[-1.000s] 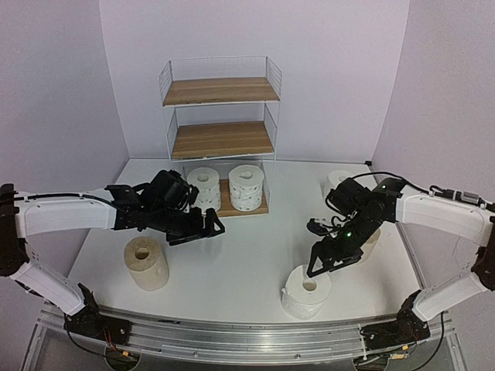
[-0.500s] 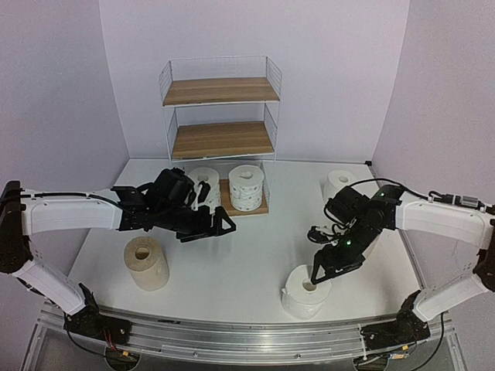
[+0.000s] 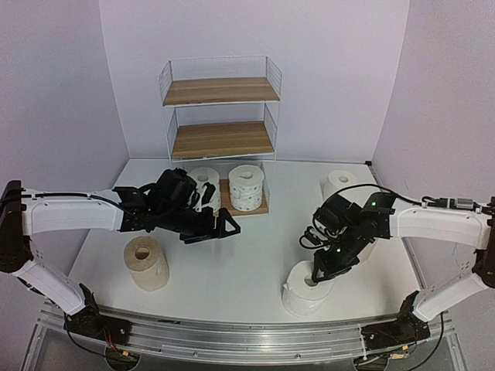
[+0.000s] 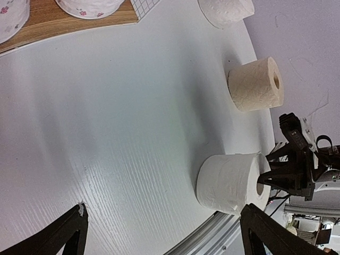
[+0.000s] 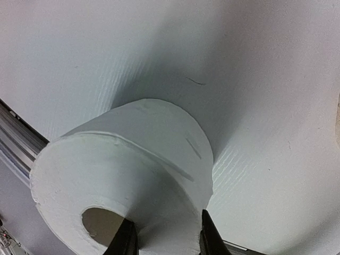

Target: Place and organize the paper towels onto the shelf

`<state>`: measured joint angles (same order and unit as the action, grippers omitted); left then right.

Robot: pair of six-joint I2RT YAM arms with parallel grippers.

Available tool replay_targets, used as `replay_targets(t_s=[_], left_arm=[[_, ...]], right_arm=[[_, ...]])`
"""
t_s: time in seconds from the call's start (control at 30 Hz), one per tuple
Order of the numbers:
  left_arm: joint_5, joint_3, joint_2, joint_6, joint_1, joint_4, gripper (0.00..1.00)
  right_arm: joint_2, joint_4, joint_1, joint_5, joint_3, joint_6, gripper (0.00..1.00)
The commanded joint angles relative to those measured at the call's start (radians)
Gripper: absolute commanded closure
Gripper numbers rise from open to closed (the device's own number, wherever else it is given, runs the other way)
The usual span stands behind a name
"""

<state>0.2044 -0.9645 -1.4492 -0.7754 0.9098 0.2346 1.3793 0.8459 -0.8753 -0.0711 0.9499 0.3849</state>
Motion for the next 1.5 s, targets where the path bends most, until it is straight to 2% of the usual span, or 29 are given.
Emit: replay_targets(t_s=[0.0,0.27,0.5,0.87,1.17,1.3,1.37,1.47], left_arm=[[0.057,-0.104,-0.040,0.037,0.021,-0.008,0.01],[0.064,-0.340,-0.185,0.037,0.074,0.151,0.03],[-0.005,-0.384,-0.214,-0.006,0.080,0.213,0.07],[0.010,-0.403,-0.235,-0.002,0.080,0.309,0.13],[-0.053,-0.463,-0.293,-0.029,0.079,0.318,0.18],[-0.075,-0.495,-0.324,-0.021,0.080,0.353,0.29],[-0.092,-0.503,-0.332,-0.020,0.080,0.366,0.38],[-0.116,-0.512,-0.335,-0.034,0.080,0.380,0.59]], right_arm=[[0.003,-0.030,-0.013,-0.011,0.100,0.032,0.84],[0.176,-0.014,-0.013,-0.112,0.379,0.024,0.86],[0.303,-0.013,-0.011,-0.084,0.542,0.072,0.87],[0.357,-0.007,-0.010,-0.024,0.622,0.070,0.87],[0.382,-0.009,-0.014,0.038,0.642,0.116,0.88],[0.392,-0.010,-0.015,0.056,0.658,0.129,0.88],[0.394,-0.010,-0.016,0.057,0.663,0.135,0.87],[0.392,-0.017,-0.016,0.043,0.665,0.140,0.85]])
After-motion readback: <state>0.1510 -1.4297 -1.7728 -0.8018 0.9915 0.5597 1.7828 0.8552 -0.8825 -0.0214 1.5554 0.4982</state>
